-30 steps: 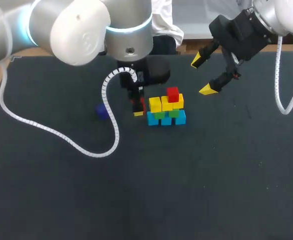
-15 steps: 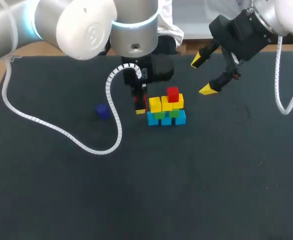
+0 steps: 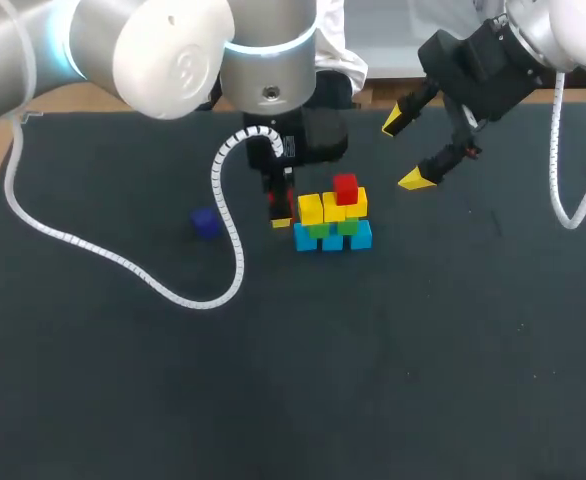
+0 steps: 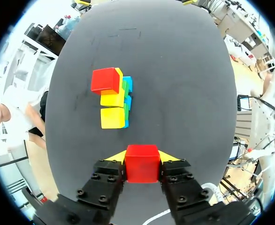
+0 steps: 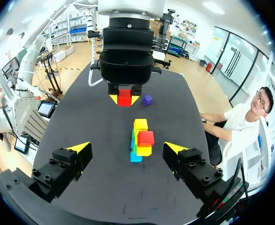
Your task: Place the blue cubes, place green cubes on the blue cubes, place the yellow cubes on the green cubes, then place the red cubes on the yellow cubes, and place purple cube on the red cubes.
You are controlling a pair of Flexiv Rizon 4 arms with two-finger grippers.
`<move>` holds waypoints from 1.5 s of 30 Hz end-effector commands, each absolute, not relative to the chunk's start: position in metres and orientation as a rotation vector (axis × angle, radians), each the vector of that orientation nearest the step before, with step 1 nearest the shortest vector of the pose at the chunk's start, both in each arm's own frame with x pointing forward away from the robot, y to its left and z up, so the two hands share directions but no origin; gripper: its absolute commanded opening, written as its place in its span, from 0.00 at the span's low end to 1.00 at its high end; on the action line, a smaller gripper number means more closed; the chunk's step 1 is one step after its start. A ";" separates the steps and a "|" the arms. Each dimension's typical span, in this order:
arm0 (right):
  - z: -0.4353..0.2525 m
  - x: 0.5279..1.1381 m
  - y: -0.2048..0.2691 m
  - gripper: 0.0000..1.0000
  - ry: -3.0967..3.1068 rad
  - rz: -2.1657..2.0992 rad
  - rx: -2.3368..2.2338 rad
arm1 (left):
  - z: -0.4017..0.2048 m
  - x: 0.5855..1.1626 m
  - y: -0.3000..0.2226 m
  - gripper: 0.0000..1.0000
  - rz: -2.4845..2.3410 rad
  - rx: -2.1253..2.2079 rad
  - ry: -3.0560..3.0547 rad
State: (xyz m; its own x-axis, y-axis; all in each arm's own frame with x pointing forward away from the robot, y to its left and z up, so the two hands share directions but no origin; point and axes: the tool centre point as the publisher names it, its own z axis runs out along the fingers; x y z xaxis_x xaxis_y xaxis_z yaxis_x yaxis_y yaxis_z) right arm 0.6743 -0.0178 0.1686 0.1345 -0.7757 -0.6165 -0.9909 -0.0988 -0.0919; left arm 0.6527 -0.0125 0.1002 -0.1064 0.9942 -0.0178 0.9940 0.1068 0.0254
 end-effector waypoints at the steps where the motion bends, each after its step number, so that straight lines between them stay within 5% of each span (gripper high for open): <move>1: 0.169 0.674 -0.018 1.00 1.692 0.581 -1.930 | 0.101 0.655 -0.013 0.00 0.011 2.086 2.318; 45: 0.169 0.674 -0.018 1.00 1.692 0.581 -1.930 | 0.104 0.682 -0.053 0.00 -0.048 2.099 2.355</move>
State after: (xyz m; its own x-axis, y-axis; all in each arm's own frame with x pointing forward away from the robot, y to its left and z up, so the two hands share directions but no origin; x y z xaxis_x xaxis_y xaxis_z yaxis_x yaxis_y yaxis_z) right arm 0.6743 -0.0178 0.1686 0.1346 -0.7757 -0.6165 -0.9909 -0.0988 -0.0919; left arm 0.6778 -0.0507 0.1061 -0.1155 0.9932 -0.0136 0.9931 0.1152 -0.0229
